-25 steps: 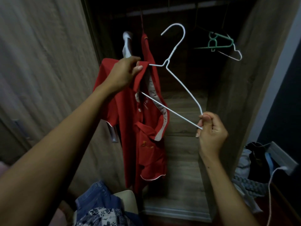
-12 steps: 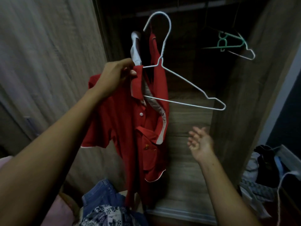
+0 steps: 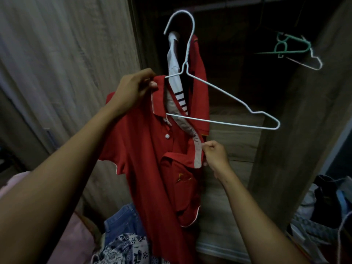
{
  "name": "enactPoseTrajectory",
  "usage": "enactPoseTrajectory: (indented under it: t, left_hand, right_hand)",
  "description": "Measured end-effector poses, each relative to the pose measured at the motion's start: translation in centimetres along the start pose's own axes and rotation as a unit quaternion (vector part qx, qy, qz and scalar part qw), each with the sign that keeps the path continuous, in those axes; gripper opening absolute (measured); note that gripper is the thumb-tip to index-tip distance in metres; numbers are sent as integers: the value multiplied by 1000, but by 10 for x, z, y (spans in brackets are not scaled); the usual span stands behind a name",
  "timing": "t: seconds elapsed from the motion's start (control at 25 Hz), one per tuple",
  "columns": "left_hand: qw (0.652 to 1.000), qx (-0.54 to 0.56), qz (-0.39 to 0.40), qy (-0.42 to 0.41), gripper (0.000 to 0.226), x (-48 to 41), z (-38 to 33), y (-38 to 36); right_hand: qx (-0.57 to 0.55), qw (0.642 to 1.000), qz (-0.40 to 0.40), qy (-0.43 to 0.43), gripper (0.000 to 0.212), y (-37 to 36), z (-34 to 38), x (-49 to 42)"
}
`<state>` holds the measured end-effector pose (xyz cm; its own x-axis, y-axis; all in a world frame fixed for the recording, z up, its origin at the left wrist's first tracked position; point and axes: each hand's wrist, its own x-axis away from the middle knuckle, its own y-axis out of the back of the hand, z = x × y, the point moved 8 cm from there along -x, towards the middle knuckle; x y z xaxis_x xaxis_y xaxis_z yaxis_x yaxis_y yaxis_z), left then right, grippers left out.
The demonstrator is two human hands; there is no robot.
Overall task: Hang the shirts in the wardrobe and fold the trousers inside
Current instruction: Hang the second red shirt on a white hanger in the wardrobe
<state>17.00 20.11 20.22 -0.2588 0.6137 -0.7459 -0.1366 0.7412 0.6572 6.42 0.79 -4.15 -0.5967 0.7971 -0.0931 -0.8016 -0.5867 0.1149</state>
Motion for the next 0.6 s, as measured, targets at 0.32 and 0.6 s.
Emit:
enactPoseTrajectory:
  t: [0.32, 0.6]
  left_hand:
    - [997, 58, -15, 58, 28, 30, 41, 6]
    - [998, 22, -34, 55, 39, 43, 59, 3]
  right_hand:
    - [-380, 923, -8, -65, 23, 31, 29, -10]
    - [-481, 873, 71, -46, 46, 45, 59, -8]
